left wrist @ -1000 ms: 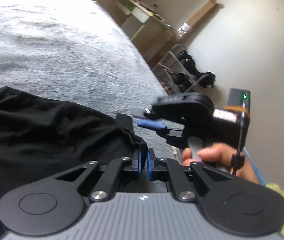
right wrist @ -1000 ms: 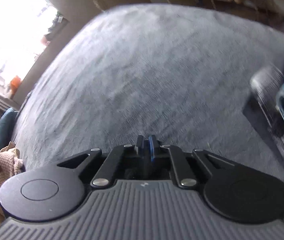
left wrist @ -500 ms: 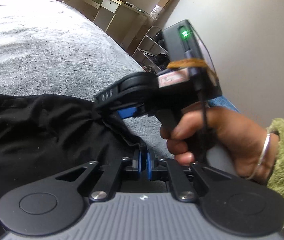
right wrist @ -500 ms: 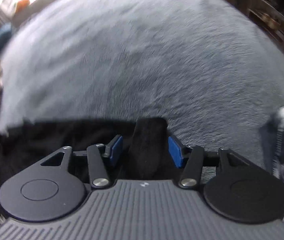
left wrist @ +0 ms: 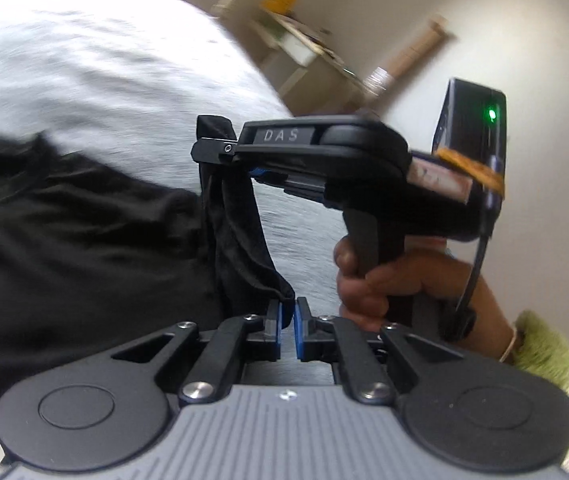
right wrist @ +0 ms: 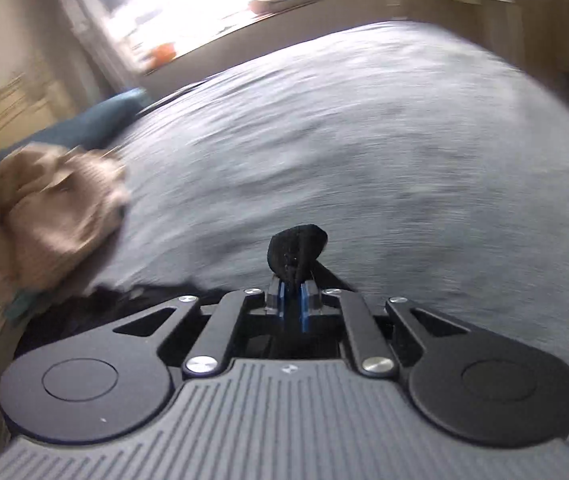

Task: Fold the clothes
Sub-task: 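Fold the held shirt edge over with both grippers and open them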

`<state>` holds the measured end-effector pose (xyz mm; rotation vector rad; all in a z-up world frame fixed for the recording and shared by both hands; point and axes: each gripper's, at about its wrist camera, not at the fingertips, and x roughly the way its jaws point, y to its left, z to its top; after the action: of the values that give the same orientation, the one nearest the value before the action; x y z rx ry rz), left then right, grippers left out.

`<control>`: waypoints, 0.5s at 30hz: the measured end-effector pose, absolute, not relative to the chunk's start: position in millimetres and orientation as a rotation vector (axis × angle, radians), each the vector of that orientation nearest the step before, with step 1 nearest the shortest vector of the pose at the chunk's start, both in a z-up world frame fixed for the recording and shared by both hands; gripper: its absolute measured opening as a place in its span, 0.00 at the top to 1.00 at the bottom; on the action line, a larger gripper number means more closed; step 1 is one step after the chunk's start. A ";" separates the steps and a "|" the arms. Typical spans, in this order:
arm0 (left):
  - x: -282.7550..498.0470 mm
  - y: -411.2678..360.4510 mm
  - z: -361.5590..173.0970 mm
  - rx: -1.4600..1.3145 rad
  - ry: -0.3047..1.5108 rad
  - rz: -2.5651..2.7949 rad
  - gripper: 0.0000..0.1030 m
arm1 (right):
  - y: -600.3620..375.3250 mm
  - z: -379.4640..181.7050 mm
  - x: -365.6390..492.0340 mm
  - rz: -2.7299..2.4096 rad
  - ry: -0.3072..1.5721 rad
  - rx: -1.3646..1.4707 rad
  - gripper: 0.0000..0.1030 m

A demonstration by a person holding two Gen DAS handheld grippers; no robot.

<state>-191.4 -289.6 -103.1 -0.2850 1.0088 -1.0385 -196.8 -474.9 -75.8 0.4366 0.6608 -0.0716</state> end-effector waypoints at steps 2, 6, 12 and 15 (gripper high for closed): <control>-185.5 -276.4 -111.6 -0.308 1.042 -0.978 0.90 | -459.3 -84.5 -181.7 0.011 0.691 0.415 0.91; -180.5 -256.8 -129.1 -0.303 1.100 -0.911 0.80 | -441.8 -105.6 -161.3 0.070 0.809 0.420 0.69; -168.7 -233.6 -135.8 -0.300 1.140 -0.887 0.75 | -471.0 -90.1 -201.7 -0.096 0.748 0.585 0.67; -158.4 -222.7 -132.8 -0.301 1.142 -0.877 0.72 | -483.2 -80.8 -239.0 -0.212 0.729 0.623 0.67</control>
<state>-158.4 -222.7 -132.8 -0.3006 1.1420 -0.8774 -239.0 -483.2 -80.8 0.6230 0.7285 -0.2124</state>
